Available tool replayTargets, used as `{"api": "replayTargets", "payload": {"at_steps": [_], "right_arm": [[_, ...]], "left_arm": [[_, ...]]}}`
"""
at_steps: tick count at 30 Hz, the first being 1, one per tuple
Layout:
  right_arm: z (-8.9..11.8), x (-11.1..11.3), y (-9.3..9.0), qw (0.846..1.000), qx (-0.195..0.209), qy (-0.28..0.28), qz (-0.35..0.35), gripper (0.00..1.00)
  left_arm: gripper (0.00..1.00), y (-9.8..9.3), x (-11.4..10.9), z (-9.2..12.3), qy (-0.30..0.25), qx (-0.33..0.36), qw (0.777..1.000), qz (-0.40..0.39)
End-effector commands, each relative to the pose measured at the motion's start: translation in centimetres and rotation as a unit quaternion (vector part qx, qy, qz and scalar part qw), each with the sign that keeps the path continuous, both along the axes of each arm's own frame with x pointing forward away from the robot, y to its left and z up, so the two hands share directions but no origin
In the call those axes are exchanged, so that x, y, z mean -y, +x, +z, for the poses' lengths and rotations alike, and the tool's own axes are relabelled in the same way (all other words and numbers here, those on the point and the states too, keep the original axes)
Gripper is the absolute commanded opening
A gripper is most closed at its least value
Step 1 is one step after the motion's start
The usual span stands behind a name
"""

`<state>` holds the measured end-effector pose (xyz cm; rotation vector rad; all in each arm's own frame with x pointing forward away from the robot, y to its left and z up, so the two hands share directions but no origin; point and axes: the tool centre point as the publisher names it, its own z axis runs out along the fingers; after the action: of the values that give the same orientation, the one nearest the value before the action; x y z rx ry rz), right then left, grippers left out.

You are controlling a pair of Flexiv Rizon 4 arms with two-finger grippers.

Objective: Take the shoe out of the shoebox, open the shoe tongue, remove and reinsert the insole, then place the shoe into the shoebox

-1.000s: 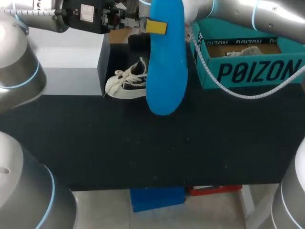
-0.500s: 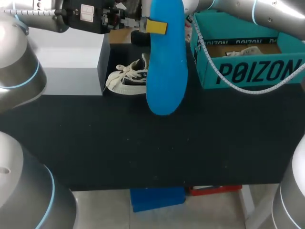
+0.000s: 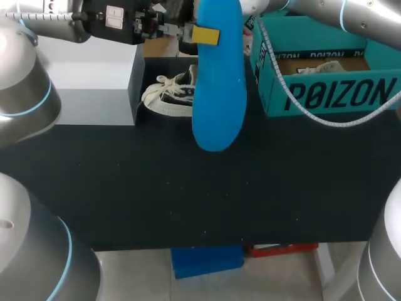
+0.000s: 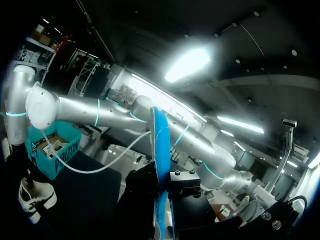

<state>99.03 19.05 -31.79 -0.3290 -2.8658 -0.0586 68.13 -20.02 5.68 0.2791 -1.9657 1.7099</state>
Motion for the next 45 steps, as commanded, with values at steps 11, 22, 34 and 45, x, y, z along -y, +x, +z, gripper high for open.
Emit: {"api": "replayTargets", "payload": {"at_steps": [11,22,34,45], "right_arm": [[2.4,3.3,-5.8,0.932,0.062,-0.029,-0.356,0.0],[2.4,3.3,-5.8,0.932,0.062,-0.029,-0.356,0.0],[1.0,4.4,-7.5,0.873,0.075,-0.056,-0.478,0.0],[-0.9,5.7,-8.0,0.805,0.116,-0.028,-0.581,0.0]], "left_arm": [[0.0,0.0,0.1,0.0,0.0,0.0,1.0,0.001],[0.0,0.0,0.1,0.0,0.0,0.0,1.0,0.001],[0.0,0.0,0.1,0.0,0.0,0.0,1.0,0.001],[0.0,0.0,0.1,0.0,0.0,0.0,1.0,0.001]]}}
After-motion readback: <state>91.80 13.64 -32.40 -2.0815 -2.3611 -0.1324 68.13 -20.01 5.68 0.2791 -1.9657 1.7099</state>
